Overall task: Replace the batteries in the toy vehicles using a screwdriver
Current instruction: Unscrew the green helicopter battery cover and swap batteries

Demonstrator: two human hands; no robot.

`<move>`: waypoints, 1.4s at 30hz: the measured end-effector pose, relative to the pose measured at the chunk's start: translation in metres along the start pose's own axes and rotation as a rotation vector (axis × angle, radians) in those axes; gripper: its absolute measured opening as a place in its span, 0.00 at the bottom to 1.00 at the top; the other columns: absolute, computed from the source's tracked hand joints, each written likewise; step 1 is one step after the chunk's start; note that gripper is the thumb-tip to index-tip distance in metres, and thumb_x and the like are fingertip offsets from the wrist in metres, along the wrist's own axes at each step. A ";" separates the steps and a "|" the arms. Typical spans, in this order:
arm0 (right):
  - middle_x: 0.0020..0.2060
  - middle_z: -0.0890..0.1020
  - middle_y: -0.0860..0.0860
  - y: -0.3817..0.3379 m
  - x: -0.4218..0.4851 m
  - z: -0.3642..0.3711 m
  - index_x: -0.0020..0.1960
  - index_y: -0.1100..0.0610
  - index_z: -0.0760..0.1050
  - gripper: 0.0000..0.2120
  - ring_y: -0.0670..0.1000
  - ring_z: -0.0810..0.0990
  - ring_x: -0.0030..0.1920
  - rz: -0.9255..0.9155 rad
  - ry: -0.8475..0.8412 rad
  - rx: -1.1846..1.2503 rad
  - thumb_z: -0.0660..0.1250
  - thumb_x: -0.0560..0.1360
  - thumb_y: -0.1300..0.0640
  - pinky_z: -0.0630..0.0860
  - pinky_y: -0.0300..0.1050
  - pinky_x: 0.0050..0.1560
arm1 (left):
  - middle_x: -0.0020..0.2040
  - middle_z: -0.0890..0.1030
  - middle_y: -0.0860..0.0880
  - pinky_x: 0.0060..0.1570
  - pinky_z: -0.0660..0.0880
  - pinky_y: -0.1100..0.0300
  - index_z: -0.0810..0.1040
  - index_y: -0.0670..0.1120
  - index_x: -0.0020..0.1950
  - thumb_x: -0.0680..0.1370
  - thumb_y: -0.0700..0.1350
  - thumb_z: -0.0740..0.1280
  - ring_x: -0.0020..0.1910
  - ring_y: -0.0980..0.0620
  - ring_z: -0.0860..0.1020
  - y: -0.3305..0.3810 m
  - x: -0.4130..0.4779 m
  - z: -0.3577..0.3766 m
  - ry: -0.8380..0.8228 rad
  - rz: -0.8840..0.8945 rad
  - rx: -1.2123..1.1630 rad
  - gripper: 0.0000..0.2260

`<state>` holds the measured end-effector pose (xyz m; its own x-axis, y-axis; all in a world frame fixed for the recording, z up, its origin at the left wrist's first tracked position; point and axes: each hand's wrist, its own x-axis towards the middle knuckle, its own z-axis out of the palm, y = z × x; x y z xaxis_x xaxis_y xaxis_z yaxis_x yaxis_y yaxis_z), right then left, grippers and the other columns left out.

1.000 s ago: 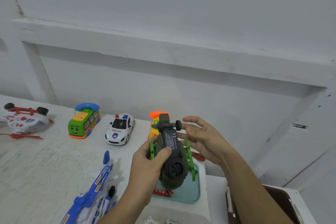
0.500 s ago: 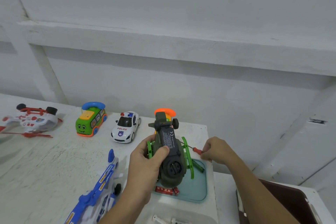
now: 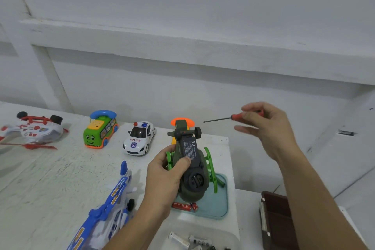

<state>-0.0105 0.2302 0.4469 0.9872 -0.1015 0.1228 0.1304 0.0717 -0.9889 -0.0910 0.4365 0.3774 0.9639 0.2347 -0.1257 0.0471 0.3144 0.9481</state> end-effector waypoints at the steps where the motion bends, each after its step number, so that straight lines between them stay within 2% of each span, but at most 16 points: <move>1: 0.43 0.77 0.61 -0.010 -0.004 0.005 0.47 0.61 0.76 0.08 0.59 0.86 0.45 -0.057 0.016 0.024 0.65 0.76 0.72 0.84 0.53 0.44 | 0.43 0.86 0.45 0.34 0.81 0.57 0.80 0.49 0.53 0.75 0.33 0.69 0.40 0.45 0.85 0.000 -0.001 0.000 -0.004 0.003 -0.002 0.12; 5: 0.42 0.74 0.57 -0.042 -0.024 0.024 0.54 0.54 0.69 0.15 0.58 0.85 0.41 -0.262 0.019 0.045 0.64 0.76 0.72 0.83 0.51 0.41 | 0.42 0.86 0.47 0.35 0.82 0.57 0.81 0.49 0.53 0.75 0.33 0.69 0.39 0.45 0.85 0.002 -0.003 0.000 -0.012 0.008 0.000 0.12; 8: 0.44 0.74 0.55 -0.047 -0.035 0.037 0.57 0.54 0.71 0.15 0.55 0.84 0.41 -0.381 -0.043 -0.017 0.63 0.77 0.71 0.83 0.50 0.41 | 0.43 0.86 0.46 0.35 0.81 0.57 0.81 0.49 0.54 0.75 0.34 0.70 0.41 0.45 0.85 0.003 -0.004 -0.001 -0.020 0.005 -0.007 0.13; 13: 0.46 0.74 0.47 -0.034 -0.044 0.054 0.63 0.42 0.70 0.21 0.55 0.80 0.45 -0.534 -0.113 -0.203 0.62 0.79 0.65 0.83 0.50 0.45 | 0.42 0.86 0.48 0.39 0.82 0.57 0.80 0.50 0.54 0.75 0.35 0.70 0.43 0.46 0.85 0.005 -0.007 -0.003 -0.047 0.001 -0.015 0.13; 19: 0.48 0.74 0.47 -0.029 -0.046 0.063 0.66 0.42 0.67 0.22 0.54 0.80 0.46 -0.590 -0.086 -0.275 0.62 0.80 0.66 0.83 0.50 0.46 | 0.43 0.86 0.47 0.44 0.83 0.50 0.80 0.50 0.54 0.75 0.35 0.70 0.44 0.44 0.85 0.009 -0.009 -0.007 -0.078 -0.020 -0.032 0.12; 26: 0.47 0.74 0.47 -0.030 -0.050 0.068 0.66 0.41 0.67 0.23 0.56 0.80 0.46 -0.611 -0.081 -0.310 0.62 0.80 0.66 0.83 0.50 0.45 | 0.41 0.86 0.48 0.34 0.81 0.58 0.80 0.51 0.52 0.75 0.35 0.69 0.40 0.47 0.85 0.013 -0.010 -0.011 -0.098 -0.024 -0.048 0.12; 31: 0.48 0.74 0.47 -0.028 -0.049 0.070 0.68 0.45 0.67 0.22 0.55 0.80 0.47 -0.608 -0.083 -0.350 0.62 0.80 0.65 0.83 0.49 0.44 | 0.40 0.85 0.49 0.33 0.81 0.58 0.79 0.52 0.51 0.75 0.35 0.69 0.39 0.48 0.85 0.015 -0.010 -0.013 -0.104 -0.029 -0.053 0.12; 35: 0.46 0.74 0.45 -0.028 -0.048 0.071 0.66 0.44 0.67 0.23 0.54 0.80 0.45 -0.605 -0.067 -0.316 0.62 0.80 0.66 0.83 0.49 0.44 | 0.40 0.85 0.49 0.36 0.82 0.57 0.80 0.51 0.51 0.75 0.35 0.69 0.41 0.46 0.85 0.015 -0.008 -0.012 -0.098 -0.027 -0.039 0.12; 42: 0.47 0.74 0.49 -0.028 -0.047 0.071 0.66 0.42 0.66 0.23 0.55 0.80 0.46 -0.644 -0.078 -0.351 0.62 0.80 0.67 0.83 0.46 0.44 | 0.39 0.85 0.51 0.34 0.81 0.59 0.79 0.51 0.53 0.75 0.36 0.69 0.38 0.50 0.84 0.015 -0.007 -0.010 -0.103 -0.037 -0.032 0.12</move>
<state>-0.0542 0.3033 0.4752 0.7301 0.0554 0.6810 0.6624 -0.3019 -0.6856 -0.0992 0.4485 0.3896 0.9836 0.1266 -0.1282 0.0764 0.3509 0.9333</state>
